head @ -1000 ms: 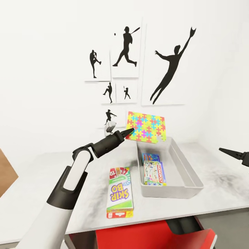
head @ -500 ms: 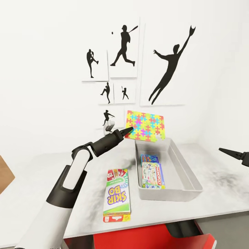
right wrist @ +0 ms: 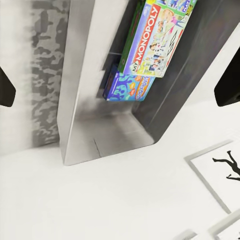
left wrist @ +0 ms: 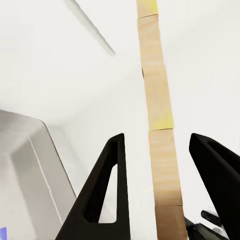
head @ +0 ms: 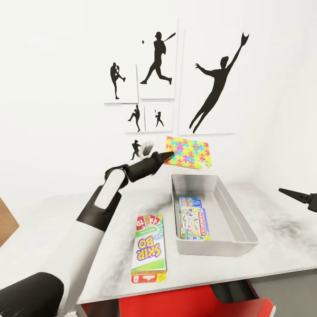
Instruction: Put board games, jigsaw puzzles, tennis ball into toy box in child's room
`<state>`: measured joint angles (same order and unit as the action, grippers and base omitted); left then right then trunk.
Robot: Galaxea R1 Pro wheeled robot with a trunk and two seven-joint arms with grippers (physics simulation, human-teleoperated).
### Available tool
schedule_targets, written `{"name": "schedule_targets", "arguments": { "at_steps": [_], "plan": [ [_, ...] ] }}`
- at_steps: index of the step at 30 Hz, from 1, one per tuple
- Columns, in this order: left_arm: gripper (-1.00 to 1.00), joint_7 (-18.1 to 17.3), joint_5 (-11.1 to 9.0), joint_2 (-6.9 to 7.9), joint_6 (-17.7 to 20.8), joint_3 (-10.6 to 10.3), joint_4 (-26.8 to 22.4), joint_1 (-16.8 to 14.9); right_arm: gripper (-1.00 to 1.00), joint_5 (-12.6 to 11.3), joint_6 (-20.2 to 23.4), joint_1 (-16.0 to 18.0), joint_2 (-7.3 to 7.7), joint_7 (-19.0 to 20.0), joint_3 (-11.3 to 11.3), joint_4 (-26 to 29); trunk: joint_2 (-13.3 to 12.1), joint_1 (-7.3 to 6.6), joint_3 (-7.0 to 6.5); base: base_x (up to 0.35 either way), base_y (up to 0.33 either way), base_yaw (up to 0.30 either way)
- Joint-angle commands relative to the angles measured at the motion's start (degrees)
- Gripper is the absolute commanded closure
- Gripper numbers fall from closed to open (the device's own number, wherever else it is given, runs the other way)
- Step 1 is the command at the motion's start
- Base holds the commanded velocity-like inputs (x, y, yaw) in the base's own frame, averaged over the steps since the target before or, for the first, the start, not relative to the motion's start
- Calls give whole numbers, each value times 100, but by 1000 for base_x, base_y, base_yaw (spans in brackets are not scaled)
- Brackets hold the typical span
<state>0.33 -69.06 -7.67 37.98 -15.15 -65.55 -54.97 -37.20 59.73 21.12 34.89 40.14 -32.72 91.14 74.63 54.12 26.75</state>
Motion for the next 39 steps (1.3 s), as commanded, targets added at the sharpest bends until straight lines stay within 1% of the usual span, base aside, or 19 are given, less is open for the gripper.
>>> {"name": "schedule_targets", "arguments": {
  "at_steps": [1,3,4,6,7,8,9,10,11,12,13,17,18,19,20,24,27,34,39],
  "plan": [
    [100,18,-60,-35,10,2,206,-116,-100,29,27,7,0,42,-6,0,4,0,6,0,0,0],
    [100,36,-127,-91,-10,-3,594,-311,-100,29,27,7,0,43,-5,0,4,0,6,0,0,0],
    [100,36,-127,-91,-10,-3,594,-311,-100,29,27,7,0,43,-5,0,4,0,6,0,0,0],
    [100,49,-275,-162,-37,-14,1107,-534,-100,29,27,7,0,45,-6,4,4,0,6,0,0,0],
    [100,54,-418,-192,-72,-46,1367,-625,-100,29,27,7,0,46,-4,8,4,0,6,0,0,0],
    [100,58,-505,-202,-99,-81,1474,-658,-100,29,27,7,0,46,-5,8,4,0,6,0,0,0],
    [100,58,-505,-202,-99,-81,1474,-658,-100,29,27,7,0,46,-5,8,4,0,6,0,0,0],
    [100,62,-711,-217,-156,-190,1677,-704,-100,29,27,7,0,46,-2,10,4,0,6,0,0,0],
    [100,62,-711,-217,-156,-190,1677,-704,-100,29,27,7,0,46,-2,10,4,0,6,0,0,0],
    [100,65,-972,-227,-208,-327,1879,-734,-100,29,27,7,0,46,-1,9,4,0,7,0,0,0],
    [100,65,-972,-227,-208,-327,1879,-734,-100,29,27,7,0,46,-1,9,4,0,7,0,0,0],
    [100,69,-1559,-233,-432,-558,2190,-766,-100,29,27,7,0,47,9,10,4,0,17,0,0,0],
    [100,79,-1886,-233,-612,-750,2313,-794,-100,29,27,7,0,42,15,11,4,0,23,0,0,0],
    [100,79,-1886,-233,-612,-750,2313,-794,-100,29,27,7,0,42,15,11,4,0,30,0,0,0],
    [100,83,-2026,-233,-685,-860,2359,-831,-100,29,27,7,3,41,17,10,4,0,38,0,0,0],
    [100,137,-2170,-233,-766,-982,2411,-883,-100,29,27,7,7,39,21,12,4,0,72,0,0,0],
    [100,313,-2225,-233,-801,-1023,2426,-902,-100,29,27,7,8,38,25,10,4,0,98,0,0,0],
    [100,684,-2279,-233,-834,-1046,2434,-945,-100,29,27,7,9,36,28,9,4,0,163,0,0,0],
    [100,792,-2286,-225,-841,-1050,2436,-1005,-100,29,27,7,9,35,28,9,4,0,209,0,0,0]
  ]
}}
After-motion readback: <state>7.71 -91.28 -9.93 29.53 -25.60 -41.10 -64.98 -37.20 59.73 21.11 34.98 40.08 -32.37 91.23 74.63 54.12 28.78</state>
